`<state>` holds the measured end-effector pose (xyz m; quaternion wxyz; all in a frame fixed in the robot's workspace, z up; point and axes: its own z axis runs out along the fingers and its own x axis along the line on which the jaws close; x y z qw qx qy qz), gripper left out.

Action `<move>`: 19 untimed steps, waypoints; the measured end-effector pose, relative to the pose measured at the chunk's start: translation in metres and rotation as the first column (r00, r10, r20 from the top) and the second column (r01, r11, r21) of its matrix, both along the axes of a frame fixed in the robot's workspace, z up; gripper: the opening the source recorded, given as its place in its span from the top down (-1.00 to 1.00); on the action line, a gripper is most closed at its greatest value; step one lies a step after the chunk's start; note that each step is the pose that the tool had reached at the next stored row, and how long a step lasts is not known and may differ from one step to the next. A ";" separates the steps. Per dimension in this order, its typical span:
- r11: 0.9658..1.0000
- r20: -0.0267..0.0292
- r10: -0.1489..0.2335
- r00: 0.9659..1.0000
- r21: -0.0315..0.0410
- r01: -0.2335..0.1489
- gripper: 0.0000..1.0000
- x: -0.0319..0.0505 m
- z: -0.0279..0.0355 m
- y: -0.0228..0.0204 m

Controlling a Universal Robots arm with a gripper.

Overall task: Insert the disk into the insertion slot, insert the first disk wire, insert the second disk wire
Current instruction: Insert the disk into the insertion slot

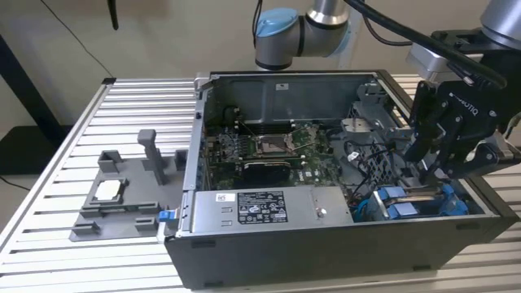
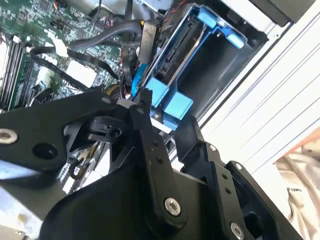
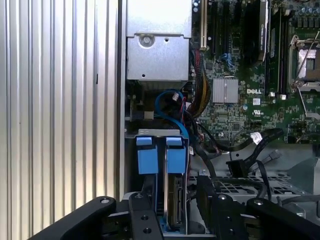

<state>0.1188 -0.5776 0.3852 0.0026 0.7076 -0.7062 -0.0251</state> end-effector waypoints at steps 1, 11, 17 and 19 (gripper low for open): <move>1.000 0.000 0.000 1.000 0.000 0.000 0.06 0.0000 0.0013 0.0000; 1.000 0.000 0.000 1.000 0.000 0.000 0.06 0.0000 0.0322 0.0001; 1.000 0.006 0.000 1.000 0.014 0.000 0.06 -0.0002 0.0375 0.0002; 0.999 0.023 0.000 1.000 0.038 -0.001 0.06 -0.0007 0.0375 0.0003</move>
